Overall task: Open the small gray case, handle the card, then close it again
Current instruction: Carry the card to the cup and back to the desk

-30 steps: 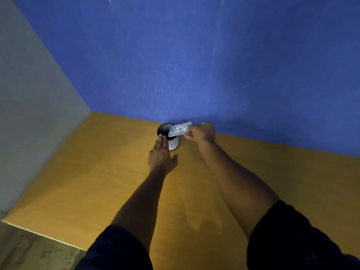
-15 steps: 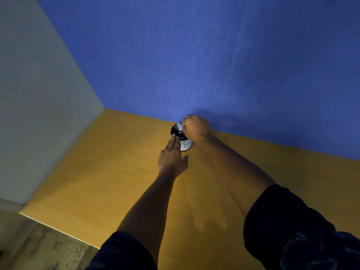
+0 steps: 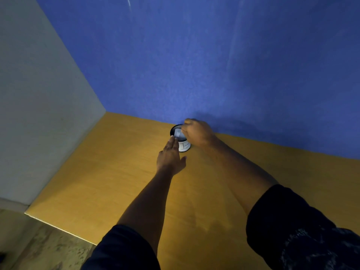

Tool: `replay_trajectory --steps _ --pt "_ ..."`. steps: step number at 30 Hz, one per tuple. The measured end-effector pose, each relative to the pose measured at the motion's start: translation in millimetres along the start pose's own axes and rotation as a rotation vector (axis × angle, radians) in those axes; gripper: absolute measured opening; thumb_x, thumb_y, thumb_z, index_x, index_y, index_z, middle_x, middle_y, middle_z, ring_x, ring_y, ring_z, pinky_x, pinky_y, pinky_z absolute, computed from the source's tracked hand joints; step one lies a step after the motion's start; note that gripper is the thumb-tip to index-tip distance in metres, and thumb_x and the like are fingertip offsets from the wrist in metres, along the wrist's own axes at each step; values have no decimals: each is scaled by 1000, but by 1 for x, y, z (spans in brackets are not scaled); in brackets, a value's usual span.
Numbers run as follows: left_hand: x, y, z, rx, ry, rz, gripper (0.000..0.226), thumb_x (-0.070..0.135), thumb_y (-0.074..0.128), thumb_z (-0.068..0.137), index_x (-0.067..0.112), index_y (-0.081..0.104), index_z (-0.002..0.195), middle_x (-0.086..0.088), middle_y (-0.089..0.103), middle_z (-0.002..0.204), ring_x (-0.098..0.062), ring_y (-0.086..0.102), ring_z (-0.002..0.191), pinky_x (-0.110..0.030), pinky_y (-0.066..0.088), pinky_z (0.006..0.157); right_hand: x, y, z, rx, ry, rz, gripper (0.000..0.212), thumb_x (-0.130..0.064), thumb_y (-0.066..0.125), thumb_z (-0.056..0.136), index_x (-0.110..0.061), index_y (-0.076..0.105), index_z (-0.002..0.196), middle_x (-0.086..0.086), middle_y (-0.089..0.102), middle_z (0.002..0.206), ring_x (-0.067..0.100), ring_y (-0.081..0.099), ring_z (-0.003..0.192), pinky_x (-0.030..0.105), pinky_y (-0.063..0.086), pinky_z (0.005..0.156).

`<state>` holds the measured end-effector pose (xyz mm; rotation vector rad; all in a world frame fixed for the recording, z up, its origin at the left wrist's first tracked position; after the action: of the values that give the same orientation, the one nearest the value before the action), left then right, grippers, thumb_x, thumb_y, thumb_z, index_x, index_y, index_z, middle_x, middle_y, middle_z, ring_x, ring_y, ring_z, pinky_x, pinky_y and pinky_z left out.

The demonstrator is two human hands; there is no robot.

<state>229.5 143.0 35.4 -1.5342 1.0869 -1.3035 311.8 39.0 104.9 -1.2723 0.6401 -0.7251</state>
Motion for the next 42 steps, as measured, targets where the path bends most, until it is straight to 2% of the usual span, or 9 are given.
replay_trajectory --steps 5,10,15,19,29,33,36,39,42 --pt "-1 1 -1 -9 1 4 87 46 56 94 11 11 159 -3 5 169 -20 17 154 -42 38 114 5 -1 -10 72 67 96 17 -13 54 94 -6 69 94 9 62 98 30 63 84 35 43 63" --pt "3 -10 -9 130 25 -115 86 42 64 90 13 19 157 -6 21 167 -24 30 150 -45 44 109 29 -6 -41 325 453 569 20 -21 63 91 -7 67 76 6 66 78 22 60 66 32 46 57" --pt "19 -20 -29 269 122 -275 97 34 77 84 18 16 158 -5 42 157 -28 51 136 -48 54 97 45 -1 -94 300 759 1019 23 -26 69 89 -10 73 74 0 70 63 4 60 51 18 49 56" --pt "43 -18 -52 271 147 -303 85 32 72 89 21 22 157 -3 53 148 -31 62 117 -44 58 80 51 5 -140 316 830 1232 24 -17 71 86 -8 70 63 7 64 56 13 54 49 27 49 56" --pt "83 50 -128 50 265 -273 68 37 69 89 13 45 148 -6 55 140 -29 61 119 -43 55 93 46 26 -293 102 1099 1296 10 5 73 80 9 71 70 13 63 54 16 56 44 26 49 47" --pt "98 84 -162 -99 330 -184 67 35 69 88 10 46 146 -8 53 138 -33 61 117 -43 52 97 37 41 -349 -21 1160 1217 7 8 74 73 11 71 68 16 65 55 23 60 50 35 52 56" --pt "105 101 -180 -165 371 -113 66 39 67 89 11 46 145 -9 52 139 -32 59 120 -42 50 98 32 43 -376 -117 1190 1099 19 8 70 74 -3 72 59 6 66 47 14 61 41 29 57 49" --pt "111 109 -190 -199 427 -48 64 42 65 89 13 47 143 -9 53 136 -33 56 120 -42 49 97 30 42 -389 -197 1153 996 6 4 70 66 2 73 61 14 71 59 18 66 50 41 60 57" --pt "114 113 -196 -204 472 3 64 46 67 87 14 50 140 -8 55 131 -32 57 116 -42 50 93 27 37 -392 -308 1093 794 6 -5 71 47 -1 68 51 15 70 58 22 65 50 34 56 48"
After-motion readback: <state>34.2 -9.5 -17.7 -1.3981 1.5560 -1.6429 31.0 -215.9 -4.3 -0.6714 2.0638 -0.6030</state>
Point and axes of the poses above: each hand's wrist, its own z-axis towards the middle knuckle, its own y-axis out of the palm, x = y × z, the point moved 4 cm from there along z, towards the middle knuckle
